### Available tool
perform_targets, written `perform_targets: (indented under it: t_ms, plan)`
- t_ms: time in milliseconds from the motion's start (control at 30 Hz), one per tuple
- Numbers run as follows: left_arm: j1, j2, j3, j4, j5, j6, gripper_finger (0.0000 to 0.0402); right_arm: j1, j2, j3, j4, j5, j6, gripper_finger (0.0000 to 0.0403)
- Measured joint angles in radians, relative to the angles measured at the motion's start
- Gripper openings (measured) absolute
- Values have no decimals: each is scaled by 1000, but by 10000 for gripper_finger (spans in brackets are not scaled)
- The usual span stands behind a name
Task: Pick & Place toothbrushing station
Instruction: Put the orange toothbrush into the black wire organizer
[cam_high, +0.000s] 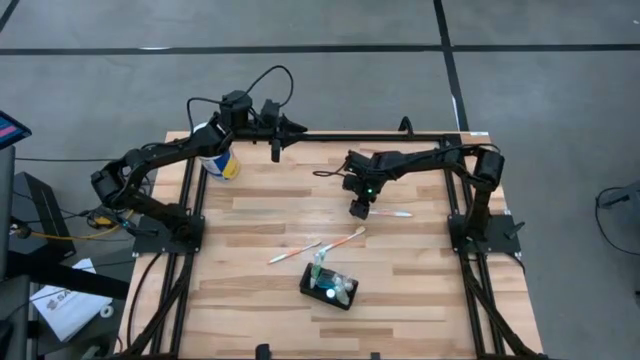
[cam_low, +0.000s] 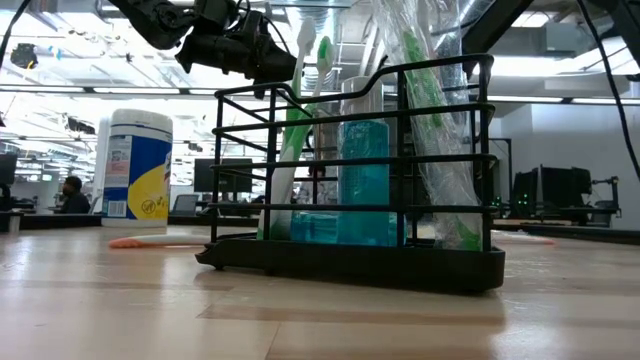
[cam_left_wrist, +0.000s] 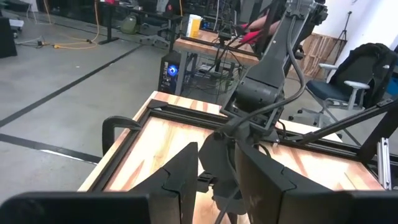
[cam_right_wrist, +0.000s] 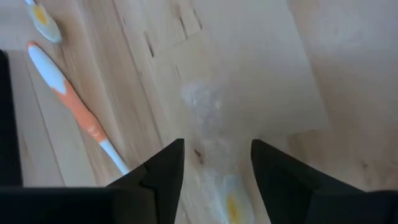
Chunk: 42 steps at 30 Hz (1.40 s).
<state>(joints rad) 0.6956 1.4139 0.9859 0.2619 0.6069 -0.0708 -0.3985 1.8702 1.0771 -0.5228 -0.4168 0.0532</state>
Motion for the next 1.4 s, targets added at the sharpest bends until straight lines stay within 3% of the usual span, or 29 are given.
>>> perform_targets:
  t_ms: [267,367,567,833,1000,1067,1233,1400]
  plan:
    - [0,0,0,0,0,0,101,-1,0,-4,69,60,6,167]
    - [0,0,0,0,0,0,101,-2,0,-4,76,88,12,130]
    - [0,0,0,-1,0,14,101,-2,0,-4,91,73,3,13]
    - [19,0,0,-4,-1,15,101,0,-12,21,155,-76,119,1]
    - [20,0,0,-4,-1,12,101,37,-134,108,224,-108,178,0]
    - [19,0,0,-4,-1,10,101,52,-202,132,235,-67,221,0]
    - [19,0,0,-5,-1,8,101,123,-391,139,227,156,326,0]
    - [19,0,0,-5,-1,-10,101,294,-574,140,245,436,392,0]
